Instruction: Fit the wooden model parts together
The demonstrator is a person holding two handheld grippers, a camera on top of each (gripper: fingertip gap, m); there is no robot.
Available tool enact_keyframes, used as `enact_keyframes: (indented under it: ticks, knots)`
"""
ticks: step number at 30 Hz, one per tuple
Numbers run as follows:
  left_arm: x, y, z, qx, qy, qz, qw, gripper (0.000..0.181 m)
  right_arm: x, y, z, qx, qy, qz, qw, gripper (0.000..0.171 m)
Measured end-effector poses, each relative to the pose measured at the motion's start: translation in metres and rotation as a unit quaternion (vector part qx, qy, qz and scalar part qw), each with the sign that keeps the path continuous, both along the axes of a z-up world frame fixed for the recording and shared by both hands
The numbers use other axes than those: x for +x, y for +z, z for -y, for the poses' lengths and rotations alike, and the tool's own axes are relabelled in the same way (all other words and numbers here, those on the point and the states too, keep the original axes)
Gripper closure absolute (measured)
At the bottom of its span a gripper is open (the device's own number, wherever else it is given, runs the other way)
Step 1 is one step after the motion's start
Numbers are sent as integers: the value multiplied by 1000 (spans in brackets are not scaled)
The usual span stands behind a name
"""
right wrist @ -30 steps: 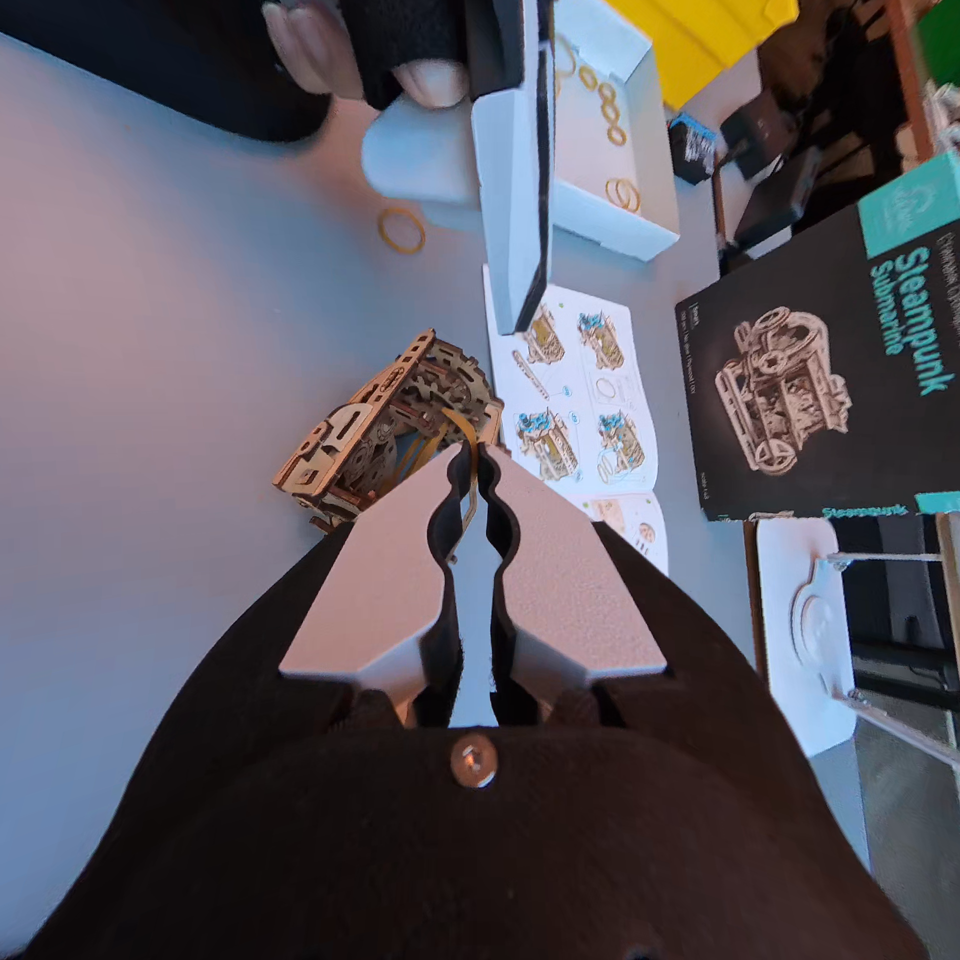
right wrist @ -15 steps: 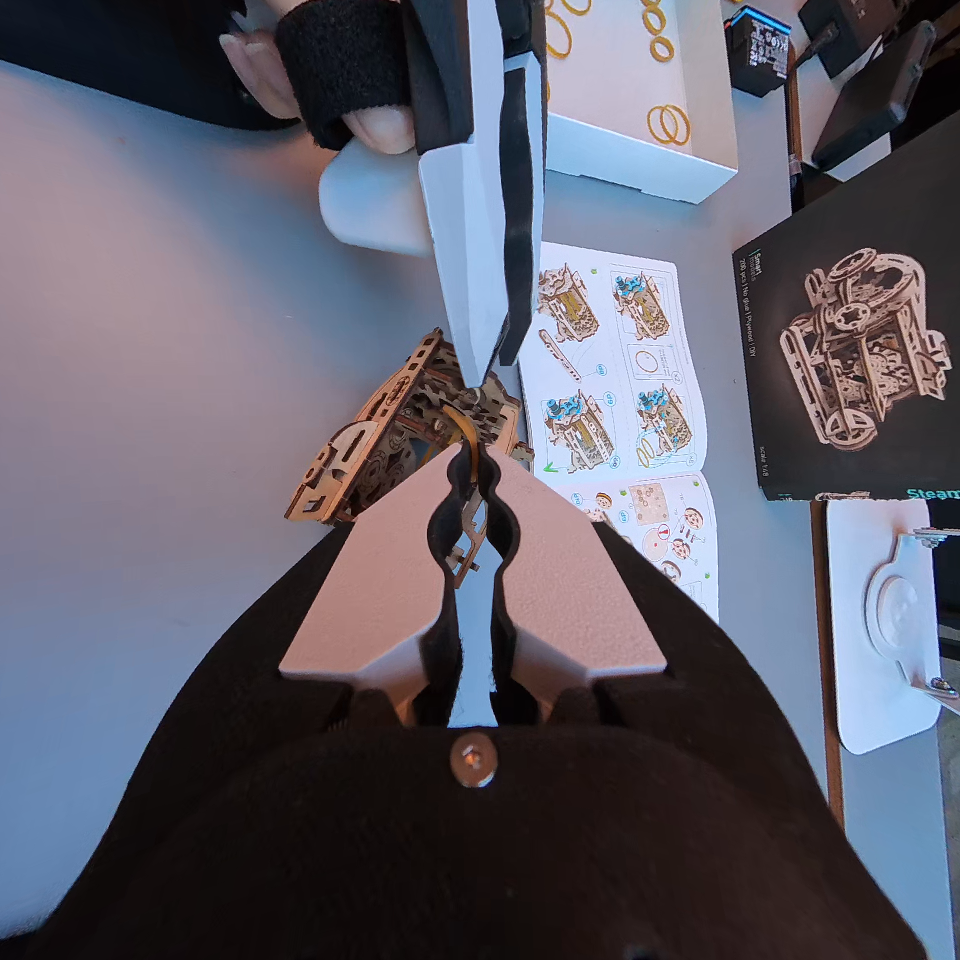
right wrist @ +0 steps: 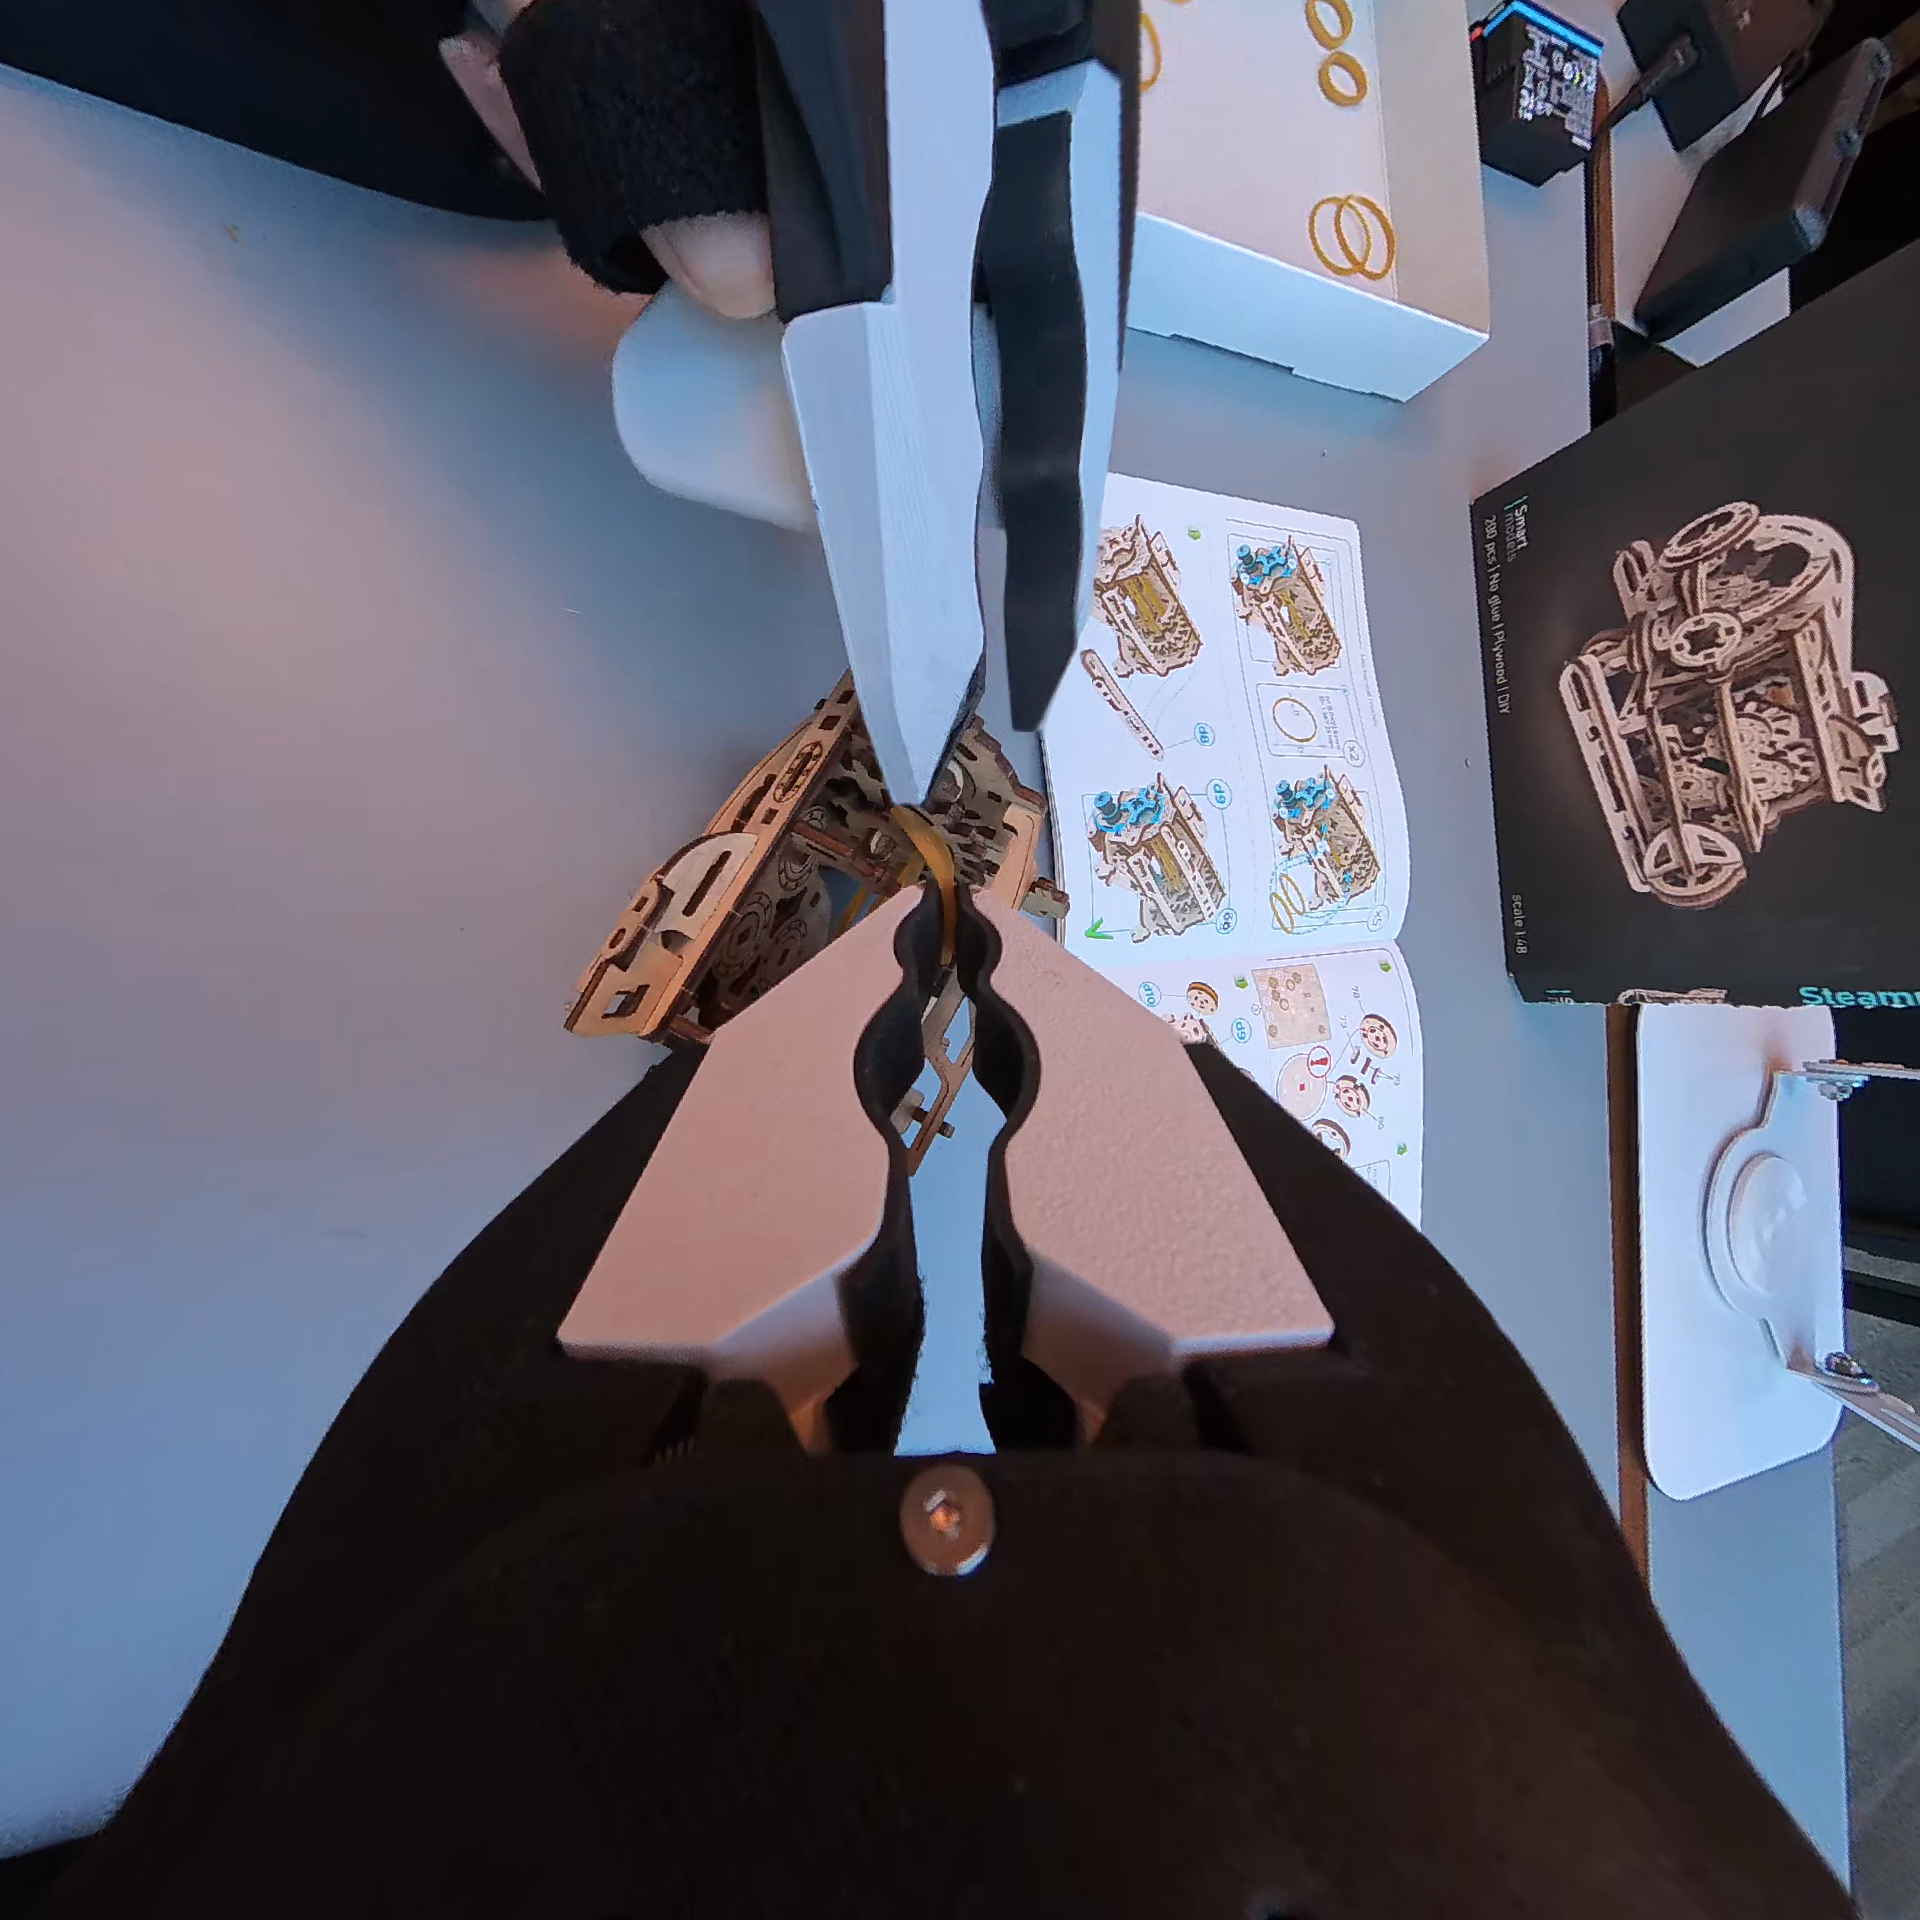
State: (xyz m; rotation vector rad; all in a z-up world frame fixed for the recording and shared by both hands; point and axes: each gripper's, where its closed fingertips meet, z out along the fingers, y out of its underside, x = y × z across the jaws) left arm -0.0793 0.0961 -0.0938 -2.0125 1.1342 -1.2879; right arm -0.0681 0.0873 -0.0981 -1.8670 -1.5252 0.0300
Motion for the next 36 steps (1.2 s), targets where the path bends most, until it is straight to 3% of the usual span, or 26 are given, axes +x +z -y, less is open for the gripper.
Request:
enact_keyframes:
  ticks: [5, 10, 12, 36]
  knots:
    - [-7, 28, 1, 126, -30, 29, 991, 144, 1, 0, 0, -1, 2, 0, 1000, 171]
    - [-13, 28, 14, 322, -98, -11, 942, 165, 0, -1, 0, -3, 6, 4, 1000, 171]
    - [-9, 26, 20, 363, -113, -17, 925, 167, 0, -1, -1, -2, 6, 4, 1000, 171]
    - [10, 2, 23, 429, -136, -83, 889, 181, -1, 1, -1, 6, 10, -3, 1000, 171]
